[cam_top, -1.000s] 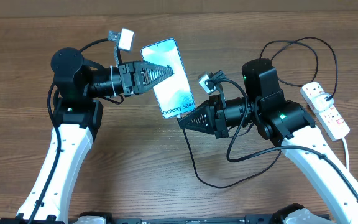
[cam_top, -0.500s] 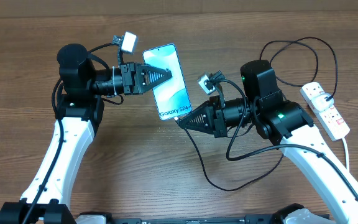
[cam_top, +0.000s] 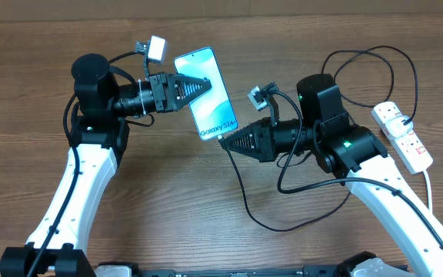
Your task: Plug charger to phone and switch on socket
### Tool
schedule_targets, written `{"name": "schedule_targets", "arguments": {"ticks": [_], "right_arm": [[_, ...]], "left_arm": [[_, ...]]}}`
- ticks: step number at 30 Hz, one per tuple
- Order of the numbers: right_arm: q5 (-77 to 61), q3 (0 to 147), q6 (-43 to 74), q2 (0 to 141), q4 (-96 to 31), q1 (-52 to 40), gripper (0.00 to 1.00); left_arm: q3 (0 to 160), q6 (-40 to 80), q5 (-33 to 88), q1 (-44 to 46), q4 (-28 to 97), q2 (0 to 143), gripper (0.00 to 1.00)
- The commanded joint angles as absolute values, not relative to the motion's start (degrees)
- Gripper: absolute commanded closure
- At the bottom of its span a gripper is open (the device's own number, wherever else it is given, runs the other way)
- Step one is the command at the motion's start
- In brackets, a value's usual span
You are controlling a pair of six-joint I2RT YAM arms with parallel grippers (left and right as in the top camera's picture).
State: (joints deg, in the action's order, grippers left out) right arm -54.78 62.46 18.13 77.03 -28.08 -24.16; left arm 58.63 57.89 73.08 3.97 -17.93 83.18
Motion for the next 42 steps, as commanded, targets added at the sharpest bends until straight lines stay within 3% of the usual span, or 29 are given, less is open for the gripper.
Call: {"name": "schedule_targets", "arguments": {"ticks": [1, 6, 13, 20, 30, 42], "right_arm": [[-38.0, 62.7, 23.9, 76.8, -28.6, -24.6, 0.96], [-7.7, 62.6, 24.3, 77.3, -39.0, -25.7, 0.96], [4.7, 60.0, 24.3, 85.1, -42.2, -25.7, 0.96], [5.8, 60.0, 24.8, 97.7, -38.6, -25.7, 0.96], [5.6, 60.0, 25.2, 103.9, -37.4, -25.7, 0.96], [0.8, 59.9, 25.3, 106.9, -39.8, -25.7, 0.82]], "left_arm": [[59.2, 59.4, 73.6, 4.4, -18.4, 82.5, 0.96], [59.2, 59.3, 73.3, 0.7, -18.7, 82.5, 0.96], [59.2, 59.4, 77.4, -5.8, -18.6, 82.5, 0.96], [59.2, 59.2, 81.0, -6.0, -18.6, 82.5, 0.96], [59.2, 59.1, 80.9, -6.0, -18.6, 82.5, 0.96], [59.2, 59.2, 80.9, -6.0, -18.6, 82.5, 0.96]]}}
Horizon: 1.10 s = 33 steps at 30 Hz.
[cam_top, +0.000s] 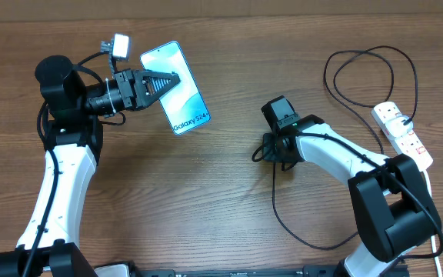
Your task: Plug charger to phone and switch on socket
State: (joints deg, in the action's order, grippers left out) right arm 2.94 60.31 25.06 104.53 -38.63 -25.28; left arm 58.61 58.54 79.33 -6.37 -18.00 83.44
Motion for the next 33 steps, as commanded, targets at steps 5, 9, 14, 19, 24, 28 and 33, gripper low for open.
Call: {"name": "schedule_targets", "arguments": {"ticks": [5, 9, 14, 19, 24, 28, 33], "right_arm": [[-1.4, 59.9, 25.3, 106.9, -40.6, -25.7, 0.89], [-1.4, 59.9, 25.3, 106.9, -39.4, -25.6, 0.96], [-2.4, 61.3, 24.5, 106.7, -38.7, -24.6, 0.96], [-22.3, 68.5, 13.5, 102.9, -47.7, -21.3, 0.96], [-52.9, 69.4, 0.6, 94.6, -49.9, -19.4, 0.96], [-65.1, 69.4, -3.0, 90.5, -50.5, -19.9, 0.96], [-76.0, 69.3, -8.5, 89.7, -51.7, -20.3, 0.96]], "left_arm": [[59.2, 59.2, 80.8, -6.0, -18.6, 82.5, 0.96], [59.2, 59.2, 80.9, -6.0, -18.0, 82.5, 0.96], [59.2, 59.1, 82.6, -6.0, -17.6, 82.5, 0.96], [59.2, 58.7, 85.8, -6.0, -17.8, 82.5, 0.96], [59.2, 58.7, 85.5, -6.0, -17.9, 82.5, 0.96], [59.2, 58.7, 85.1, -6.0, -18.7, 82.5, 0.96], [59.2, 58.7, 84.5, -6.0, -18.7, 82.5, 0.96]]}}
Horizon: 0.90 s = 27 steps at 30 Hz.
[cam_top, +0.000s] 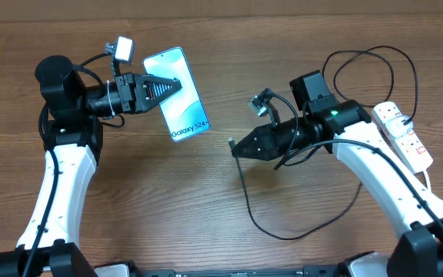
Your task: Plug charger to phone and switch on socket
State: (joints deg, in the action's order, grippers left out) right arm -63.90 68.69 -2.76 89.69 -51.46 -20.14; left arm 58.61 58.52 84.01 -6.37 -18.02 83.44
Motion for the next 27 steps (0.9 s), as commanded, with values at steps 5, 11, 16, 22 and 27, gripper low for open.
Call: {"name": "schedule_targets", "arguments": {"ticks": [5, 11, 16, 22, 27], "right_arm": [[-77.8, 69.0, -9.5, 89.7, -50.7, -20.3, 0.96], [-78.1, 69.0, -9.0, 89.7, -45.8, -21.8, 0.96], [-76.8, 69.0, -6.4, 89.7, -42.9, -23.2, 0.96], [-75.7, 69.0, -0.8, 89.7, -37.9, -23.5, 0.96], [-75.7, 69.0, 1.6, 89.7, -35.4, -23.5, 0.96]], "left_arm": [[59.2, 58.7, 82.4, -5.8, -18.7, 82.5, 0.96], [59.2, 58.7, 80.4, -4.0, -18.7, 82.5, 0.96], [59.2, 58.7, 79.2, -3.2, -18.7, 82.5, 0.96], [59.2, 58.7, 78.2, -2.5, -18.7, 82.5, 0.96], [59.2, 58.7, 78.0, -2.5, -18.7, 82.5, 0.96]]}}
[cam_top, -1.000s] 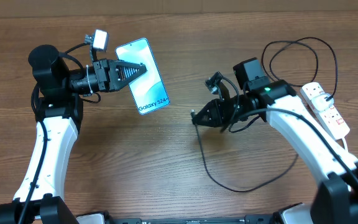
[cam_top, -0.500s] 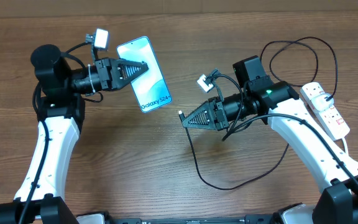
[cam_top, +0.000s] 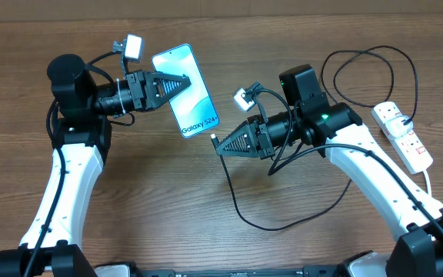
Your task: Plug charger to phone and switch on socket
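A phone [cam_top: 188, 91] with a light blue screen reading Galaxy S24 is held up by my left gripper [cam_top: 181, 81], which is shut on its left long edge. My right gripper [cam_top: 220, 146] is shut on the black charger cable [cam_top: 241, 211] near its plug, and the plug tip [cam_top: 214, 138] sits just below and right of the phone's bottom end, apart from it. The cable loops down over the table, then runs behind the right arm to a white power strip [cam_top: 404, 135] at the right edge. The strip's switch state is too small to tell.
A wooden table [cam_top: 152, 208] fills the view. More black cable [cam_top: 364, 65] curls in a big loop at the back right, near the power strip. A white cord [cam_top: 429, 188] leaves the strip toward the front right.
My left gripper has carried the phone a little to the right. My right gripper with the plug has moved left and slightly down, and its tip now lies close to the phone's bottom end.
The plug tip first sat right at the phone's bottom end near the table's middle. Then the phone was far left and my right gripper was folded down over the cable. Later the right gripper pointed left with the plug, and both have closed in since.
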### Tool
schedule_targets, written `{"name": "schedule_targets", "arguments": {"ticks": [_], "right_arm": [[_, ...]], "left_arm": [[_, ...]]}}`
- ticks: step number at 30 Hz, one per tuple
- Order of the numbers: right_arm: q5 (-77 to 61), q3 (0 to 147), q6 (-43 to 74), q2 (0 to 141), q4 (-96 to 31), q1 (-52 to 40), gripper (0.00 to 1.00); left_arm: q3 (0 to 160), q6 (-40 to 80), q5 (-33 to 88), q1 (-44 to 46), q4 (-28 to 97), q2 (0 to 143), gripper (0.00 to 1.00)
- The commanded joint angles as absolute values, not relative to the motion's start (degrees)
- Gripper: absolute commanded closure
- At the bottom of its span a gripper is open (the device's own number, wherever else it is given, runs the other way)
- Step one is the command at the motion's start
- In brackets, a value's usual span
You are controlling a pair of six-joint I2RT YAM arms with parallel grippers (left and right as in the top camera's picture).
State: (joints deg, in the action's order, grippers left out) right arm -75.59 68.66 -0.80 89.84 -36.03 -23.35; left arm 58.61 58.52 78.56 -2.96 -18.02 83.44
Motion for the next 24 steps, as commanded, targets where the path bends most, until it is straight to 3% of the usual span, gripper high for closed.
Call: {"name": "schedule_targets", "arguments": {"ticks": [1, 24], "right_arm": [[-75.7, 69.0, 1.6, 89.7, -35.2, -23.6, 0.96], [-74.2, 69.0, 6.4, 89.7, -30.5, -24.4, 0.96]], "left_arm": [[59.2, 58.7, 77.9, -2.5, -18.7, 82.5, 0.96], [59.2, 58.7, 77.3, -1.3, -18.7, 82.5, 0.96]]}}
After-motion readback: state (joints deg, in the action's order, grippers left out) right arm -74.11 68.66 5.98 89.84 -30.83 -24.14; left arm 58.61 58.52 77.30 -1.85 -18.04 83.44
